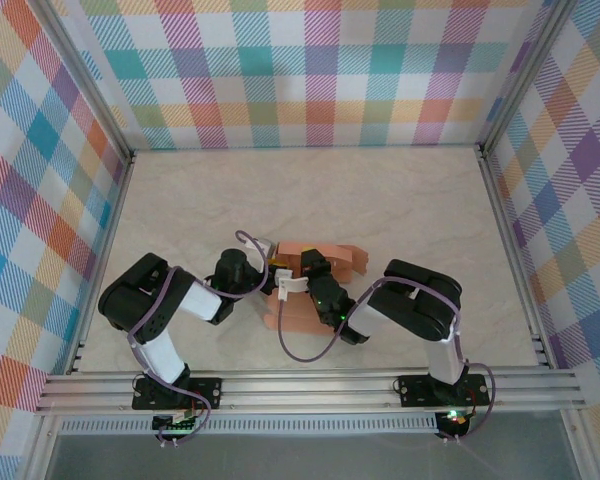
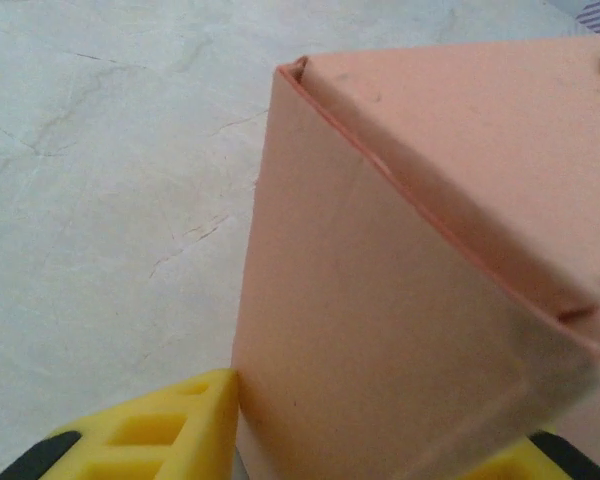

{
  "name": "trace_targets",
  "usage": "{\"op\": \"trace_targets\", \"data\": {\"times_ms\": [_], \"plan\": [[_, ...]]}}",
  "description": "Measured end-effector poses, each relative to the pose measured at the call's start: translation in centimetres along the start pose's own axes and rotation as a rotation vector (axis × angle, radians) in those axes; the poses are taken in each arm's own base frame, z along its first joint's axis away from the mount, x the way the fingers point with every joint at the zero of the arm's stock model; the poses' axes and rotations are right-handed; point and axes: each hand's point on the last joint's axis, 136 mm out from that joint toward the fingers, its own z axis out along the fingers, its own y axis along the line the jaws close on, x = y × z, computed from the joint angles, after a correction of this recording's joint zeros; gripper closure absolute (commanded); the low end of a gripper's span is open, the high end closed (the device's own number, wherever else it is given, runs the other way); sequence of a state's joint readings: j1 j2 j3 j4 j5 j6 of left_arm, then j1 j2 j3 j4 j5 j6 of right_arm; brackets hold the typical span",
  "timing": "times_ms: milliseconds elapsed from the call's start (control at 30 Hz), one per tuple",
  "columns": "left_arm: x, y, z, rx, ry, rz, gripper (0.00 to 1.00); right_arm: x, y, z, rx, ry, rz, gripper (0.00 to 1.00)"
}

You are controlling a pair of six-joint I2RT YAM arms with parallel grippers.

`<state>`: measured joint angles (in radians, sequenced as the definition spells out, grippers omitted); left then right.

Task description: Fold the paper box

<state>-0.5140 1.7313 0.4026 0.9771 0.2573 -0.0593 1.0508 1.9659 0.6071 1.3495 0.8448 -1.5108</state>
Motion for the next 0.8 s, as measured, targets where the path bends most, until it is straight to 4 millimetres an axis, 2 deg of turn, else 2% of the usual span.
{"op": "trace_targets", "data": {"times_ms": [400,500,800], "plan": [[0.0,0.2,0.5,-0.051,-0.025,0.012,0.65,0.0,0.0,-0.4,0.016,0.026,-0.021,1.0],[0.0,0.2,0.7,-0.054,-0.032,0.008,0.71,0.1,0.1,-0.3,0.022,0.036,-0.021,1.0],[-0.4,0.5,1.2,-0.074,-0.042,0.001,0.77,0.4,0.2,-0.1,0.034,0.067,-0.02,1.0]]}}
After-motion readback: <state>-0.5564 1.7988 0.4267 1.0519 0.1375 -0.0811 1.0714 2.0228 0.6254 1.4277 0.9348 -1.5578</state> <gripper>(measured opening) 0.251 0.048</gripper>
